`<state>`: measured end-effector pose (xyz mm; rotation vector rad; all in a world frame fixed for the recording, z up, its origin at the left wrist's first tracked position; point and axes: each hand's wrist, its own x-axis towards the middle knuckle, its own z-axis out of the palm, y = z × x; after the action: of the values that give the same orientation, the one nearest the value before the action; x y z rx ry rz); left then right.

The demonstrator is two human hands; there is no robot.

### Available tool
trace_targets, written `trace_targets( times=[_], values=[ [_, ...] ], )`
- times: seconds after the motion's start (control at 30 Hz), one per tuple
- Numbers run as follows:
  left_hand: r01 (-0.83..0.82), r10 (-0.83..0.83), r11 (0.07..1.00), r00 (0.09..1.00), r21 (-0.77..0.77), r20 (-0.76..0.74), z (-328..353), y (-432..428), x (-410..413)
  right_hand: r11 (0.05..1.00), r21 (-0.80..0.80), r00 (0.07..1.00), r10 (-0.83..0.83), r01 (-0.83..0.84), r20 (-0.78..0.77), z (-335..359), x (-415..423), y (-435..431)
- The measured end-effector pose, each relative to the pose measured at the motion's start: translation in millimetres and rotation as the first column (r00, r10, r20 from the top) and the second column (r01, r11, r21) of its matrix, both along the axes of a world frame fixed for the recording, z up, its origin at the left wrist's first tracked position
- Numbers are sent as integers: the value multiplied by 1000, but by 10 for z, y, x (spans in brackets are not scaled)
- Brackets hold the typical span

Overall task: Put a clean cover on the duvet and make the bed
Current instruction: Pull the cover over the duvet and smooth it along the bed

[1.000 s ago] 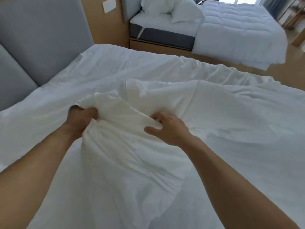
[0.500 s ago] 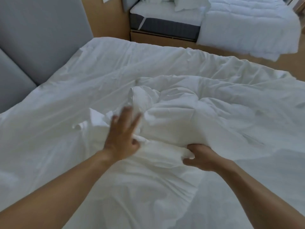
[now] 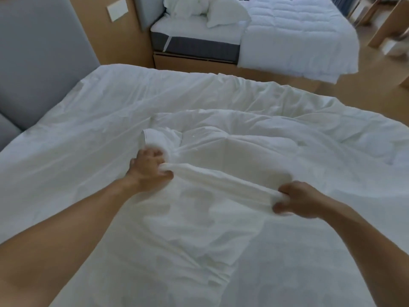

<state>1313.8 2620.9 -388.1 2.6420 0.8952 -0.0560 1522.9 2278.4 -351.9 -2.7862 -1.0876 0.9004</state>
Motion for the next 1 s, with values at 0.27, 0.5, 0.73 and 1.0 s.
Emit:
trace_targets(
  times=[0.27,0.5,0.73,1.0],
  values=[
    [-295,411,761,908,-577,78,50,-402,209,996,37,987,-77,83,-143,78,-72,-147],
    [140,314,492,892,-859,325,513,-1709,455,808,328,574,-15,489,-819,398,-227,-381],
    [167,-259,463,965,-871,48,371,-3255,118,714,221,480,-181,664,-858,304,-131,-1370],
    [-510,618,287,745,-811,-250,-34,-2556,319,886,133,818,-340,443,-464,-65,29,-2652]
  ],
)
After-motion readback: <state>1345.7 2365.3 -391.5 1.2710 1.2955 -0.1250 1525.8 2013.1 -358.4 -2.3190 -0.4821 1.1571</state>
